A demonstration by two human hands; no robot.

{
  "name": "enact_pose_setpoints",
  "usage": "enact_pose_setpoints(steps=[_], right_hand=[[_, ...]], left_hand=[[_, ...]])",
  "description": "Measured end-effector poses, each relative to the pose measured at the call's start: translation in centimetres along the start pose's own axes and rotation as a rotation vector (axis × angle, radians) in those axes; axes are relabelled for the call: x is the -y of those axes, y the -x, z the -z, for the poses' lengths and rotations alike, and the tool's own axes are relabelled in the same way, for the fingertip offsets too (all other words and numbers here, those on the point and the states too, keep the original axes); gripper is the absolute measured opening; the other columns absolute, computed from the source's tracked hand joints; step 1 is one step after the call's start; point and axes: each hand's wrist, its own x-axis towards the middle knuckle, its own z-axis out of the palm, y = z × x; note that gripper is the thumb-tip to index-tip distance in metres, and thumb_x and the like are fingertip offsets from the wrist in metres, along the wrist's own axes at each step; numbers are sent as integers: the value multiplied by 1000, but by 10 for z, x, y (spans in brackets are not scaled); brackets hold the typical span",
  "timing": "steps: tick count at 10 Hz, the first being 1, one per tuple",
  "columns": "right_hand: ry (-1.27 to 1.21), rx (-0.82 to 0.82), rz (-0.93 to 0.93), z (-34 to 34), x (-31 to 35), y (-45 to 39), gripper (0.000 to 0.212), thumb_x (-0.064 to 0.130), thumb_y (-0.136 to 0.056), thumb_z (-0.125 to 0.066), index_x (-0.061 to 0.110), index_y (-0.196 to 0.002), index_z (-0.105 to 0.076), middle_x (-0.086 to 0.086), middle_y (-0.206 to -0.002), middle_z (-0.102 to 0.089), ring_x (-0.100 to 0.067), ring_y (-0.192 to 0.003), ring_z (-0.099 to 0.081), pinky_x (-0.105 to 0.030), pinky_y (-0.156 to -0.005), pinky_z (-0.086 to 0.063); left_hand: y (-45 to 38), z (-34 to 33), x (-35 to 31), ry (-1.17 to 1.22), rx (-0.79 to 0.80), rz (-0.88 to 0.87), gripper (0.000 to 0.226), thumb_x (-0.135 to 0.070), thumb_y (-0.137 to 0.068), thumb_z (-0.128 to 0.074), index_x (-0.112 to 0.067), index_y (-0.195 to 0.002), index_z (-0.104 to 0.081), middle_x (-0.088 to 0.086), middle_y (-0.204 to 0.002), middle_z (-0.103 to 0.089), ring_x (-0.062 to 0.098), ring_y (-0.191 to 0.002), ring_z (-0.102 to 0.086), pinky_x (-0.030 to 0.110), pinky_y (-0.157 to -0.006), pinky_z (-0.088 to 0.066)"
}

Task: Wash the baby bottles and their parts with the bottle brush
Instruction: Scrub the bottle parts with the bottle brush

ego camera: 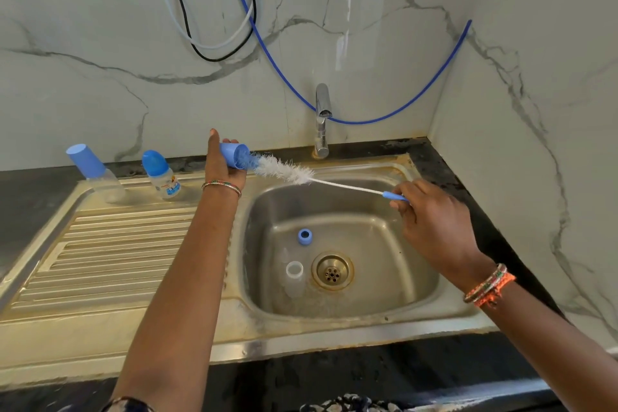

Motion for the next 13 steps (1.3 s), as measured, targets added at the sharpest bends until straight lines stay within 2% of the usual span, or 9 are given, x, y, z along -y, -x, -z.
enact_pose_setpoints(steps=[2,3,5,6,7,8,10,11,13], right_hand=[[-1179,1065,-762,21,-7,-14,15,10,-87,-50,2,-82,-62,0,-53,-44,-4,-36,-30,-16,-36,-23],[-1014,908,-667,14,-8,-9,17,14,-90,-55,7,-81,-67,-3,-54,-48,-7,-39,-34,-20,-41,-26],[101,-125,80,0,-3,3,11,4,-77,-74,9,-87,-74,-3,-66,-61,-19,-51,-52,-20,-49,-28],[-21,10,-31,-1,0,-1,9,6,-79,-73,12,-85,-75,-1,-63,-61,-18,-51,-52,-17,-47,-28],[-788,799,-580,9,-4,-13,22,13,-94,-53,6,-81,-69,2,-50,-50,-9,-37,-37,-18,-38,-28],[-899,837,-579,1,-16,-8,26,13,-97,-48,10,-81,-68,1,-54,-50,-6,-36,-37,-20,-40,-31],[169,-233,137,-12,-26,7,21,0,-79,-70,9,-97,-74,-4,-72,-65,-23,-58,-55,-28,-57,-35],[138,-260,160,-8,-22,5,17,4,-82,-65,13,-93,-74,-2,-71,-65,-21,-57,-57,-27,-58,-35],[-1114,1007,-740,4,-18,-3,36,18,-102,-32,5,-85,-61,1,-51,-38,-7,-41,-26,-19,-39,-21]], left_hand=[[8,5,-10,14,154,11,49,-14,-94,-42,-14,-46,-54,-1,-50,-48,13,-45,-47,20,-52,-45],[11,7,-13,30,184,16,32,-18,-89,-48,-13,-60,-57,1,-62,-53,16,-60,-52,26,-62,-48],[4,9,-15,-261,-72,204,18,-31,-93,-54,-14,-85,-55,3,-86,-56,18,-77,-57,34,-69,-50],[8,9,-8,-185,-82,151,25,-19,-95,-52,-12,-72,-49,2,-70,-51,14,-64,-51,29,-65,-50],[13,12,-6,-9,40,82,31,-13,-94,-47,-12,-63,-46,1,-54,-49,13,-55,-49,27,-66,-49],[15,12,-9,103,140,90,32,-11,-91,-47,-10,-59,-52,1,-53,-53,14,-51,-55,26,-65,-52],[11,6,-2,50,65,134,27,-9,-91,-50,-12,-64,-46,0,-52,-51,13,-51,-52,22,-58,-53],[11,6,0,44,89,133,29,-9,-91,-48,-12,-63,-45,0,-53,-49,12,-52,-49,22,-58,-51],[14,4,-4,170,243,96,23,-19,-91,-50,-12,-69,-50,1,-62,-55,16,-59,-56,26,-61,-53]])
